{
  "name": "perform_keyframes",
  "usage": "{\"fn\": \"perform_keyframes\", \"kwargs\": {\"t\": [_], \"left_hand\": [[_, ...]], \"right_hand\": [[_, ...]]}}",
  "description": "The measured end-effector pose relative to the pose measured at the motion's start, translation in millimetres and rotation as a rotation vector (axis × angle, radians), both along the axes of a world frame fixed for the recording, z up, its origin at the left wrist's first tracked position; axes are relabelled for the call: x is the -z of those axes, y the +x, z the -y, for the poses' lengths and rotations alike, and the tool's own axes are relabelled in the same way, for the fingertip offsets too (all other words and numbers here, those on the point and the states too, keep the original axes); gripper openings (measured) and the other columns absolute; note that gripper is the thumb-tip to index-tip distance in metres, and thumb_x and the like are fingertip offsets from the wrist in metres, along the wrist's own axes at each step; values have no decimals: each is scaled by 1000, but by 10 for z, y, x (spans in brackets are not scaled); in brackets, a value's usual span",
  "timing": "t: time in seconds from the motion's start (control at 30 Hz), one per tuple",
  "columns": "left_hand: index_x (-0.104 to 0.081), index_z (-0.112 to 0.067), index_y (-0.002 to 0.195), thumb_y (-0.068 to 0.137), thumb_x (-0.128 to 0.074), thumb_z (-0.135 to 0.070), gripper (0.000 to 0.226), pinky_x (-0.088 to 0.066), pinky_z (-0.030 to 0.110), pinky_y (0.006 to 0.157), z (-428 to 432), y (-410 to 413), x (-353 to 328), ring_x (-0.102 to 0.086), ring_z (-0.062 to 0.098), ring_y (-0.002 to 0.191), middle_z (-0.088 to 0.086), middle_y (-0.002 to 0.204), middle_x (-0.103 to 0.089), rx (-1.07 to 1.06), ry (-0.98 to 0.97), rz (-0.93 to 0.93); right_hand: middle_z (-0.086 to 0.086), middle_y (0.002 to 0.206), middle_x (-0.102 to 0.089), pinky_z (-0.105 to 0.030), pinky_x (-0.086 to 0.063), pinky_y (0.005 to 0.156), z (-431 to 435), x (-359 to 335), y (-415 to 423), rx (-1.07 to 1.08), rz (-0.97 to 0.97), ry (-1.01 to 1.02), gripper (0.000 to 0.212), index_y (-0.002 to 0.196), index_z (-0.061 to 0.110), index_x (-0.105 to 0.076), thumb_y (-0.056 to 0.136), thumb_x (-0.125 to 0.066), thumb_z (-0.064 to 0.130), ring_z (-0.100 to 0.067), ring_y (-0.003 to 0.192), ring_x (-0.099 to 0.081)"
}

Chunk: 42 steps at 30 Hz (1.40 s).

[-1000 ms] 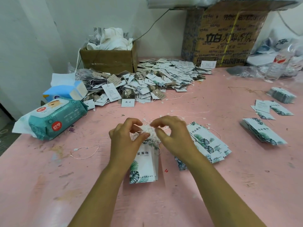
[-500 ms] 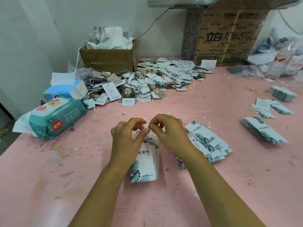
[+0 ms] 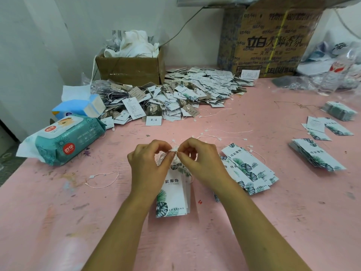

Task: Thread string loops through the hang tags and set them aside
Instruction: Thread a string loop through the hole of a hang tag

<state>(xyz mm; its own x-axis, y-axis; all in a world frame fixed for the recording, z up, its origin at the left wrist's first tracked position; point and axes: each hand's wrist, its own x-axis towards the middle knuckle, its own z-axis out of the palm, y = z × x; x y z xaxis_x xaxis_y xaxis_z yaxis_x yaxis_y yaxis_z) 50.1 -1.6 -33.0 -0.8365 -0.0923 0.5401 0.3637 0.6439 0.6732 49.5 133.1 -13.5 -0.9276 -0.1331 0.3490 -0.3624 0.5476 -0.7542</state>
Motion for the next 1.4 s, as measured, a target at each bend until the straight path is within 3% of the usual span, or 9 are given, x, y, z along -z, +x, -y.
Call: {"fn": "perform_keyframes", "kwargs": {"t": [0.17, 0.33, 0.5, 0.57, 0.7, 0.9, 1.03, 1.3, 1.4], "left_hand": [[-62, -21, 82, 77, -73, -17, 13, -18, 24, 76, -3, 3, -4, -47, 13, 87, -29, 76, -50, 1, 6, -14], [-65, -16, 81, 76, -74, -13, 11, -33, 40, 83, -26, 20, -43, -47, 15, 84, -28, 75, -51, 56, 7, -35], [-66, -13, 81, 76, -73, -9, 10, -39, 50, 82, -34, 26, -46, -48, 17, 85, -28, 76, -50, 95, -4, -45], [-66, -14, 81, 76, -73, -7, 11, -39, 48, 81, -37, 29, -41, -48, 16, 84, -29, 74, -49, 90, 13, -52], [-63, -22, 79, 76, -72, -3, 21, -39, 40, 80, -43, 30, -25, -47, 13, 83, -34, 73, -54, 85, 70, -39], [-55, -39, 76, 77, -72, -5, 38, -31, 3, 74, -30, 22, -8, -48, -2, 83, -20, 76, -55, 106, 133, 25], [-57, -33, 77, 77, -70, -4, 32, -32, 4, 72, -28, 16, -14, -50, 0, 84, -12, 80, -59, 122, 186, 68], [-54, -34, 77, 79, -71, -8, 31, -36, 9, 71, -44, 35, -34, -51, 7, 84, -13, 80, -59, 146, 208, 60], [-55, -32, 78, 78, -71, -7, 29, -35, 7, 72, -40, 38, -41, -51, 4, 82, -13, 80, -59, 162, 215, 58]], "right_hand": [[19, 61, -52, -51, -42, 87, -2, 9, 0, 2, -20, 1, 12, 73, 23, -59, 83, -65, 19, 0, 61, -48], [15, 57, -49, -45, -40, 82, 0, 24, -25, 35, -35, -30, 21, 72, 16, -62, 91, -58, 25, -5, 58, -46], [12, 71, -57, -41, -46, 83, -22, 23, -27, 7, -14, -73, 8, 95, 19, -60, 87, -63, 19, -13, 70, -55], [7, 77, -61, -40, -47, 83, -31, 21, -28, -17, -7, -54, 16, 102, 16, -66, 87, -63, 16, -13, 75, -56], [1, 85, -67, -43, -45, 86, -29, 31, -36, -21, -23, -13, 14, 98, 13, -71, 84, -66, 14, -13, 78, -56], [13, 73, -59, -23, -44, 73, -49, 45, -57, 2, 1, -29, 4, 84, 15, -68, 81, -68, 12, -1, 69, -52], [11, 74, -60, -13, -41, 67, -42, 41, -54, -5, 3, -39, 4, 85, 14, -69, 82, -68, 13, 1, 69, -52], [12, 76, -61, -18, -42, 63, -39, 45, -48, -23, 49, -116, 11, 84, 19, -68, 87, -62, 28, -1, 69, -52], [-2, 81, -65, -33, -46, 70, -33, 43, -52, -23, 96, -202, 19, 85, 17, -68, 90, -57, 31, -18, 78, -59]]}}
